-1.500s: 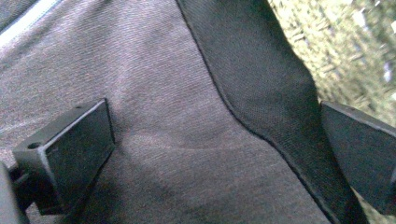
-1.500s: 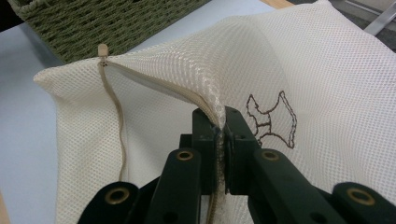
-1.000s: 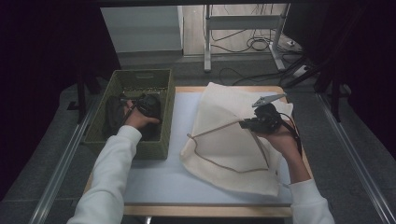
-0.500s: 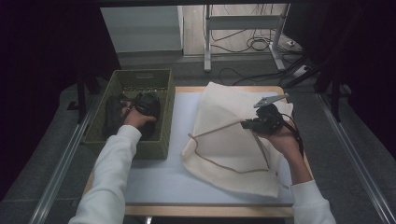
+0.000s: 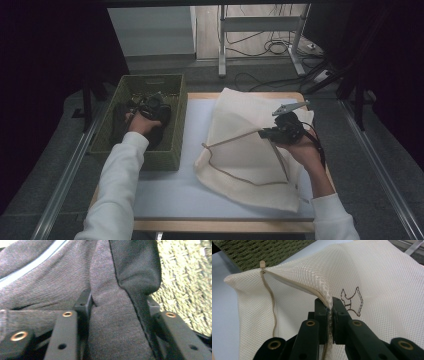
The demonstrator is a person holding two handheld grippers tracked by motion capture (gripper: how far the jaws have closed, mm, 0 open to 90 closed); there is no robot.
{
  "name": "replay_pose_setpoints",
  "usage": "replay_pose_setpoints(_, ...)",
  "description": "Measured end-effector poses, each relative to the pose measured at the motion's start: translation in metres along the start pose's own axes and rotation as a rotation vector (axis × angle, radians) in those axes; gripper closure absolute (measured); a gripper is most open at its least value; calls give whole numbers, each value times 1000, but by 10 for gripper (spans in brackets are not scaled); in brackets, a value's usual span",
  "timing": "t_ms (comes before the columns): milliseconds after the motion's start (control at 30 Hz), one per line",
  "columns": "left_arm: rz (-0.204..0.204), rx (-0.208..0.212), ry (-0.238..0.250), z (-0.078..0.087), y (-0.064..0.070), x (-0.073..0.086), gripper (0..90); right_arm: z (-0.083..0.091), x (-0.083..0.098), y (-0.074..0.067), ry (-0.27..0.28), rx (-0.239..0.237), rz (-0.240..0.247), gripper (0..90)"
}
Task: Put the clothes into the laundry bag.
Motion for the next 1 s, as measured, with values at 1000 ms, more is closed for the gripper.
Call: replay_pose_setpoints(1000, 140, 192, 417, 80, -38, 4, 741, -2, -5, 2, 14, -4, -7, 849)
Point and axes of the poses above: each handheld gripper's, and its own axes: z roughly backward along the jaws, x roughly out of its underside, y roughly to its right, the point moved 10 cm from there along -z, roughly forward along the jaws, and after that the axes turned 7 degrees about -x, right-handed, at the moved point
